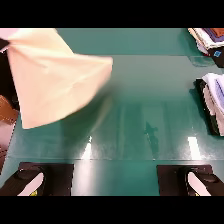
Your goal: Fold the shirts.
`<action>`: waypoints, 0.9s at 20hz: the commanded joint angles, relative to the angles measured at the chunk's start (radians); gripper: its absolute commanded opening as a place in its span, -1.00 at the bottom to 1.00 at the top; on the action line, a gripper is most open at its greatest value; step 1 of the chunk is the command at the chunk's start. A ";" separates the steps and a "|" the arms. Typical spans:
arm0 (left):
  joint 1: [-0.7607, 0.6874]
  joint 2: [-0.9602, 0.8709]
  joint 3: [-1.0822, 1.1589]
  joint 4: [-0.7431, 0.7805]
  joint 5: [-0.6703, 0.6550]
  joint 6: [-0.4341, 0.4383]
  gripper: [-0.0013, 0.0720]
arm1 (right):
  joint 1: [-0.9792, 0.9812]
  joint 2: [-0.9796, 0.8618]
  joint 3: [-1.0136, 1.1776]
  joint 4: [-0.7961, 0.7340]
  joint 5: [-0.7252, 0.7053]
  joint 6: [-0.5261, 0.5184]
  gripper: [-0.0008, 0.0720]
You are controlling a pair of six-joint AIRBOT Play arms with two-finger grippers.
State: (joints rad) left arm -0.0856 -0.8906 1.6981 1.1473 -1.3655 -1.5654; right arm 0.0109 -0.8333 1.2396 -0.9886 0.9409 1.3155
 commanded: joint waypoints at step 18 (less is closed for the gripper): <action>-0.113 -0.494 -0.131 0.127 -0.040 0.151 0.20 | 0.001 0.005 0.000 0.001 -0.010 0.001 -0.92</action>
State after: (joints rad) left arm -0.3496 -1.3808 1.6440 1.2575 -1.3621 -1.3987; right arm 0.0109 -0.8276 1.2396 -0.9867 0.9253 1.3163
